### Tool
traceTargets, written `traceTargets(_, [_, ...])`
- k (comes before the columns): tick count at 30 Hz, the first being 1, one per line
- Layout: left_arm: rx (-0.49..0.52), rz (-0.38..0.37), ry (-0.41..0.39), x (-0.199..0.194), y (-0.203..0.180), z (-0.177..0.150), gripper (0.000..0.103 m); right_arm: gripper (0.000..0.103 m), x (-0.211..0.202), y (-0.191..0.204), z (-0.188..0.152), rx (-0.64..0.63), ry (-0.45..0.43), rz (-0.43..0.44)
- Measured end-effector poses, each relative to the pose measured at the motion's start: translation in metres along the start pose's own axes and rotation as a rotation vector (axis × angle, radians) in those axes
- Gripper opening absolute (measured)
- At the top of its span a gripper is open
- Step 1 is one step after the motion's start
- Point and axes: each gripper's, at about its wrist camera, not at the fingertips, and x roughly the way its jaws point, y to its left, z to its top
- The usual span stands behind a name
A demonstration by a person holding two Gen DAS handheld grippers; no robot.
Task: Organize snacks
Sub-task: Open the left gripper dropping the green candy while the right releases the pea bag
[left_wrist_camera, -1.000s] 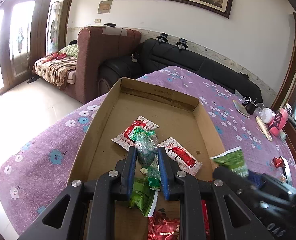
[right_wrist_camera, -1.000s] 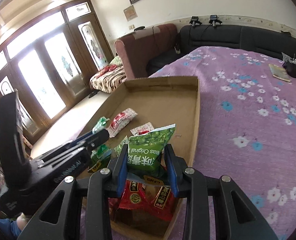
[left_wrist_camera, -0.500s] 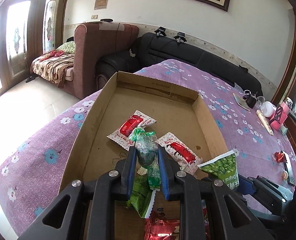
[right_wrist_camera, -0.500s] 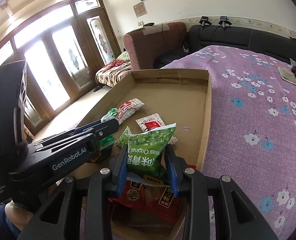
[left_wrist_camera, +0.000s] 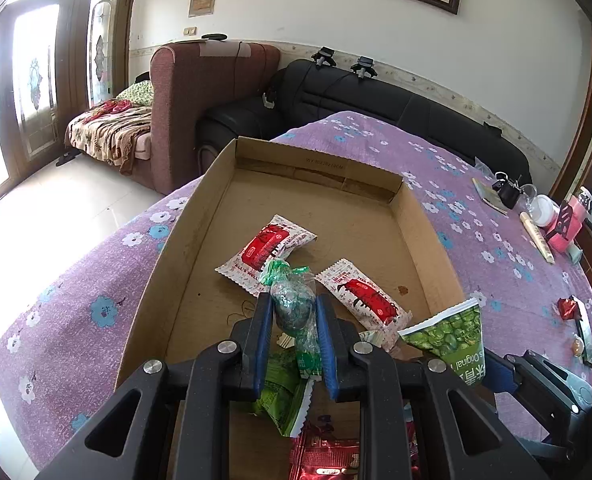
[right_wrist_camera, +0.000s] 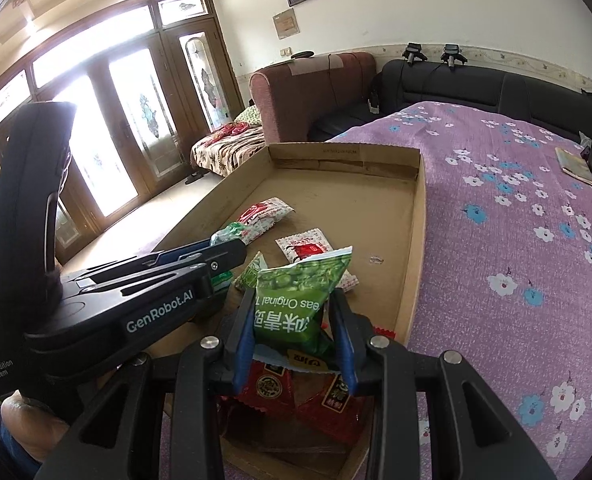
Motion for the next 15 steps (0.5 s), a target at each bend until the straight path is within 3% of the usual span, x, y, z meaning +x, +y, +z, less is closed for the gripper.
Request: traceTargets(15, [0.001, 0.035, 0.01, -0.0006, 0.0023, -0.0025, 0.023, 0.034, -0.0001, 0.0006, -0.0001, -0.001, 0.001, -0.003])
